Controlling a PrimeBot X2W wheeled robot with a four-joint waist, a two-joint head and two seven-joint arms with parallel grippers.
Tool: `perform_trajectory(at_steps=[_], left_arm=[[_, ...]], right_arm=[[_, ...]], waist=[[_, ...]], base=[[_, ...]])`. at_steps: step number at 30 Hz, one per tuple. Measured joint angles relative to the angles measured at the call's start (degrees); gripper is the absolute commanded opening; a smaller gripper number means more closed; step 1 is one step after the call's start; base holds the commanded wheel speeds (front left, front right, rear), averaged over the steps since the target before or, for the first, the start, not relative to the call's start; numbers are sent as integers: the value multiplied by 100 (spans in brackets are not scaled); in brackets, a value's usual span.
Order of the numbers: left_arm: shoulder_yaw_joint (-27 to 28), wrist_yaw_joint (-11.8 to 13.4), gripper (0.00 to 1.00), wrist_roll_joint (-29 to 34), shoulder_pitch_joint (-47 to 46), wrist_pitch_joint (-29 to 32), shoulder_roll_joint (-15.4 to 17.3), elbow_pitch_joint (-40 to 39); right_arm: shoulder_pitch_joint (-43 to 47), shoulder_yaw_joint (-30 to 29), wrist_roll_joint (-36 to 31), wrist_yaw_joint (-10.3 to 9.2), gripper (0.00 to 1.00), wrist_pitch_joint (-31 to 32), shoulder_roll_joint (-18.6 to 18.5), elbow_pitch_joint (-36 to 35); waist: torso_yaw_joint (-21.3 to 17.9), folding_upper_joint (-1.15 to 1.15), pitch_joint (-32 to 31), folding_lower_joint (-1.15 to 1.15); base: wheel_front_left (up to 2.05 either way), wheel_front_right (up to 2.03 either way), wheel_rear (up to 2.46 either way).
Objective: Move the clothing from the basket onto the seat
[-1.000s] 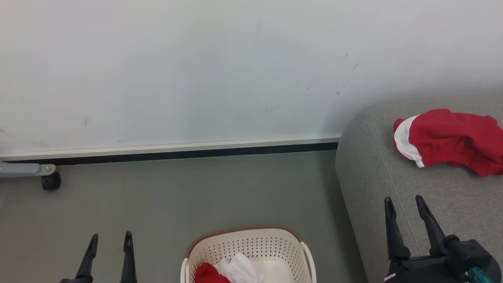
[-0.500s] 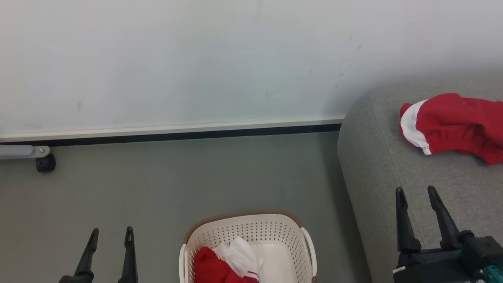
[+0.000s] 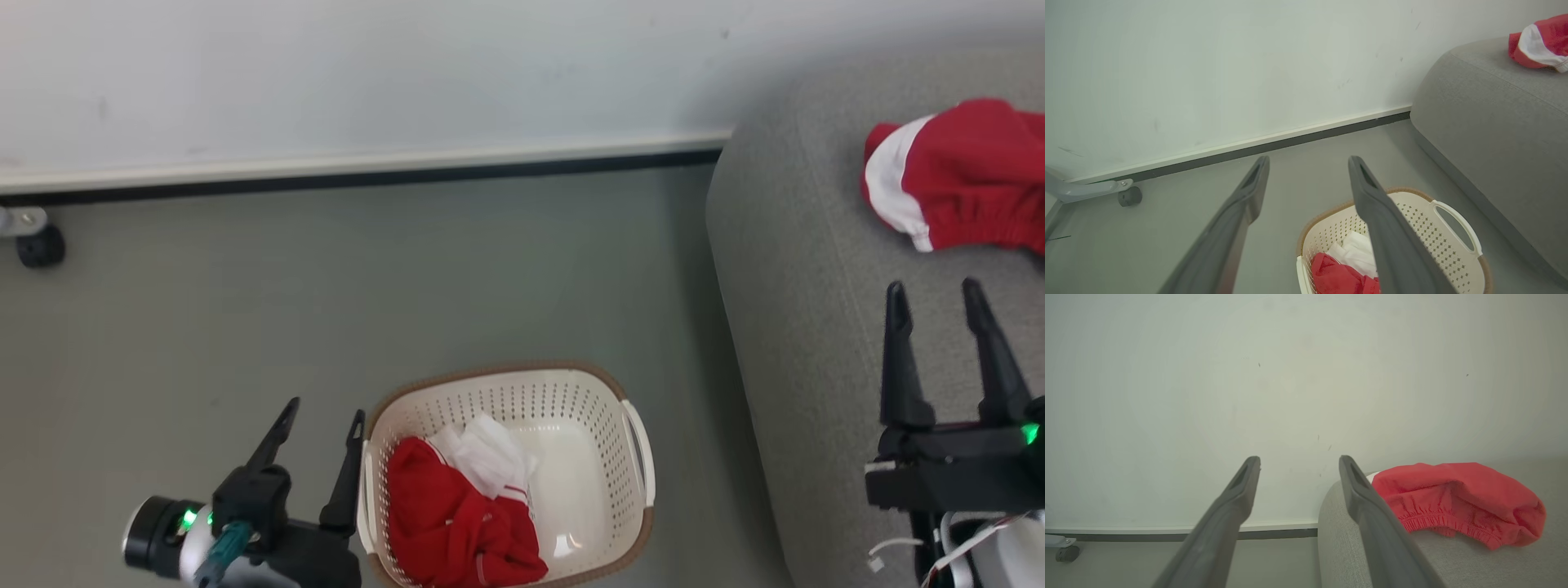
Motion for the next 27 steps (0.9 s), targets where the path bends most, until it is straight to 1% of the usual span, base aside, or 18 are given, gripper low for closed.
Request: perform_trajectory(at_steps=[8,12,17,22,23,27], left_arm=[[-522,-286,100,313,-653,356,-69,778],[-712,-402,100,388,-962,482,-223,1129],[-906,-469,100,499,-1369,666,-423,1574],[-1077,-524,100,683,-1649,826,-479,2049],[-1125,-564,100,731,-1794,881,-508,2209],[-1151,-567,100,775,-2135,968,-575,2487]], right_arm=[[-435,-129,-80,-5,100,7,-127,-289],[-586,-162,-154,-7,100,35,-144,-465],[-787,-167,-201,-32,100,57,-158,-658],[-1017,-171,-293,-32,100,102,-215,-900],[-1096,-183,-299,-33,100,103,-234,-983],[-1264,-181,-337,-48,100,109,-237,-1166]], waist=[[-154,0,654,1],[-274,0,980,1],[-439,0,1397,1],[-605,0,1818,0],[-667,0,1987,0],[-779,1,2335,0]], base=[[0,0,0],[0,0,0],[0,0,0],[0,0,0],[0,0,0],[0,0,0]])
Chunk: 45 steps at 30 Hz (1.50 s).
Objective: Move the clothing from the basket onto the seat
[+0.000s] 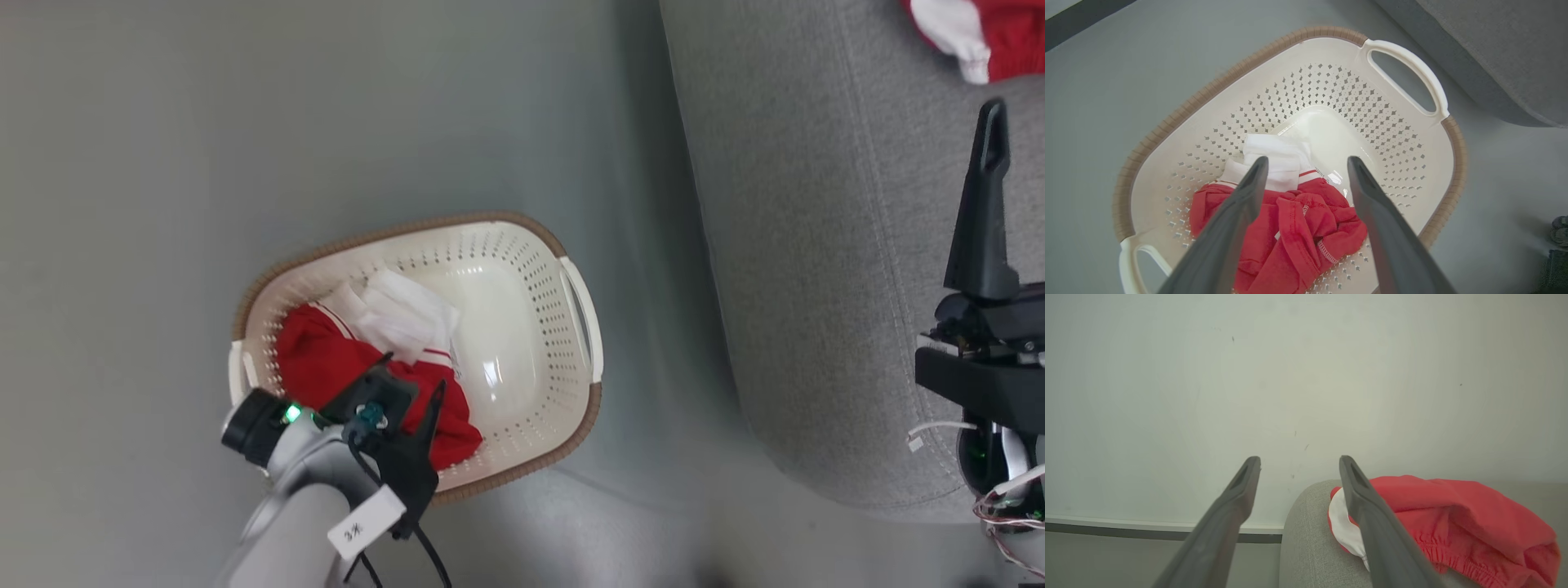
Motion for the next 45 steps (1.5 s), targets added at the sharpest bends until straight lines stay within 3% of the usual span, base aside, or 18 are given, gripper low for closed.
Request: perform_trajectory(at_steps=[17,32,33,34,35,45], left_arm=[[18,-8,100,320,-1328,404,257,894],[-2,75,100,454,-1816,664,403,1589],[-3,104,77,467,-1845,686,402,1636],[-11,104,28,489,-1868,688,389,1684],[-25,105,0,498,-1880,688,370,1714],[-159,44,0,604,-2021,417,176,1835]], right_arm=[[-866,94,-144,-1,100,43,146,-528],[-1288,357,-249,0,100,-11,364,-324],[-1295,358,-250,0,100,-14,365,-313],[-1295,354,-257,0,100,-16,364,-280],[-1295,356,-258,0,100,-16,364,-249],[-1406,434,-305,53,100,-67,411,145]], waist=[[-285,0,1487,0],[-445,-1,2080,-2],[-463,-1,2098,-2],[-480,-1,2113,-1],[-494,-1,2123,-1],[-500,-2,1944,-2]], base=[[0,0,0],[0,0,0],[0,0,0],[0,0,0],[0,0,0],[0,0,0]])
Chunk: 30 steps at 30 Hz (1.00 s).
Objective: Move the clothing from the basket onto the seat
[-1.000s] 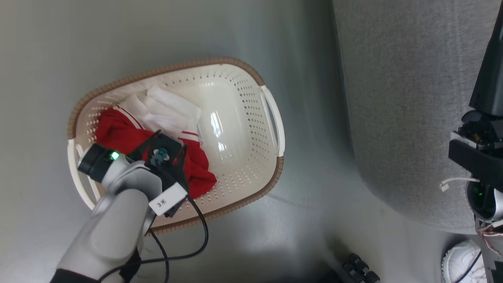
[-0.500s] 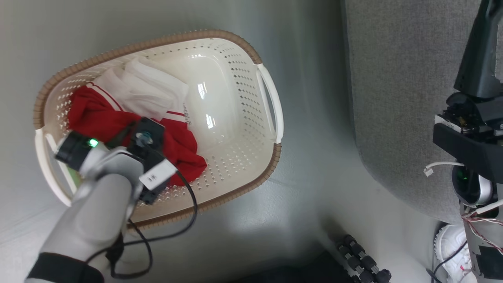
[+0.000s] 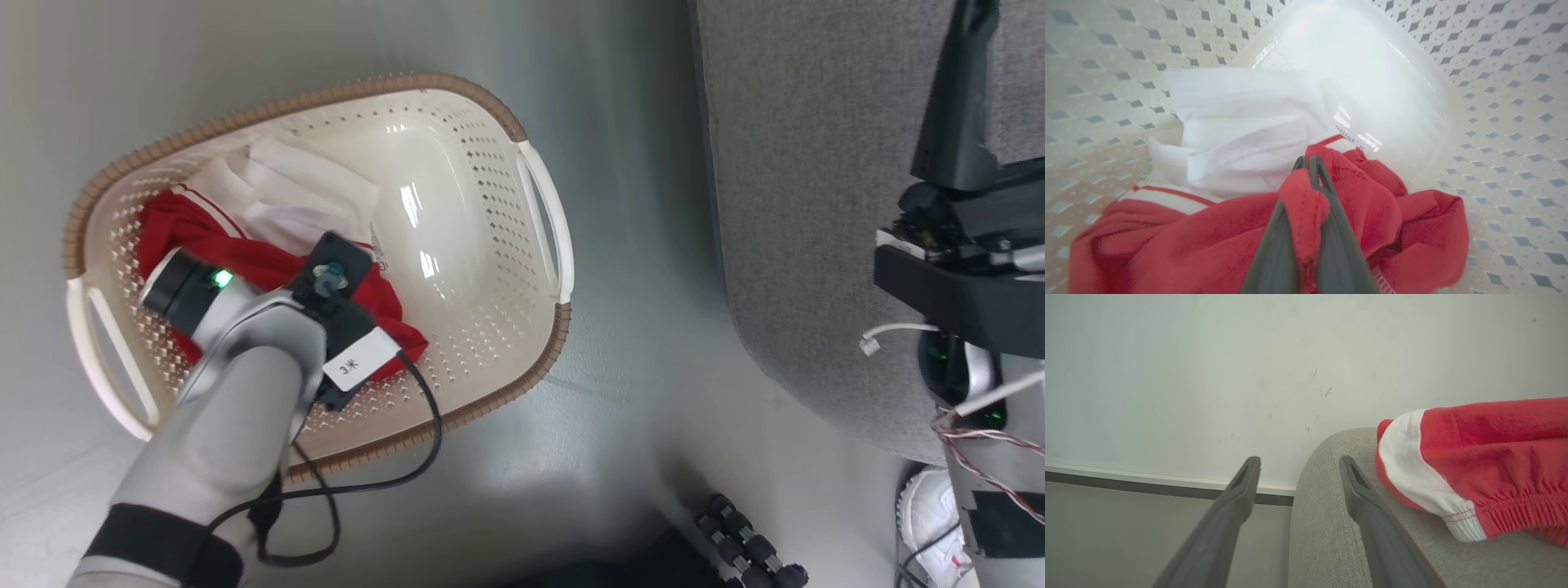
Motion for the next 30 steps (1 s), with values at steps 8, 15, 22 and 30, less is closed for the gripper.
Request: perform_trajectory(at_steps=[8,15,22,30], left_arm=[[26,-107,0,-177,-94,-571,-314,-75],[91,-216,0,-391,-94,-1102,-439,-241],[204,-303,0,-730,-93,-1599,-548,-513],[196,-399,0,-1029,-87,-1737,-608,-839]], right_arm=[[-62,156,0,100,100,-29,97,581],[-13,169,2,202,100,-43,98,1143],[165,115,27,259,100,-43,66,1678],[359,127,69,354,100,-43,74,2112]], waist=[[107,0,-379,0],[267,0,-862,0],[497,0,-1403,0],[808,0,-2052,0]], base=[[0,0,0],[0,0,0],[0,0,0],[0,0,0]])
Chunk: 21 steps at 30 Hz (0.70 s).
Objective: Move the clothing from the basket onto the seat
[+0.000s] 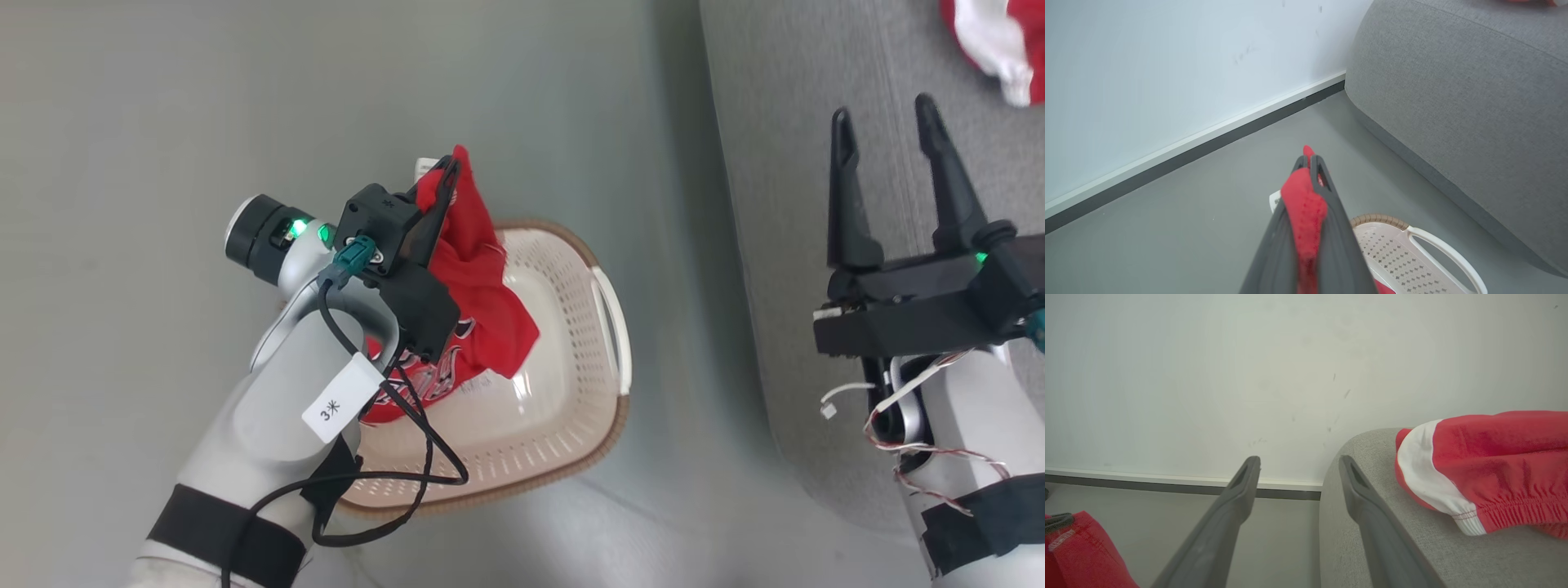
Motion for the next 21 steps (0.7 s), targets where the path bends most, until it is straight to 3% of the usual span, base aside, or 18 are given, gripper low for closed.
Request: perform_trajectory(at_steps=[10,21], left_arm=[[29,-5,0,-293,-5,-53,-29,-433],[21,-47,0,-534,-55,-62,-49,-581]], right_arm=[[136,241,41,222,100,0,141,467],[302,522,35,512,100,1,210,932]], waist=[[332,0,-954,0],[438,0,-1934,0]], base=[[0,0,0],[0,0,0]])
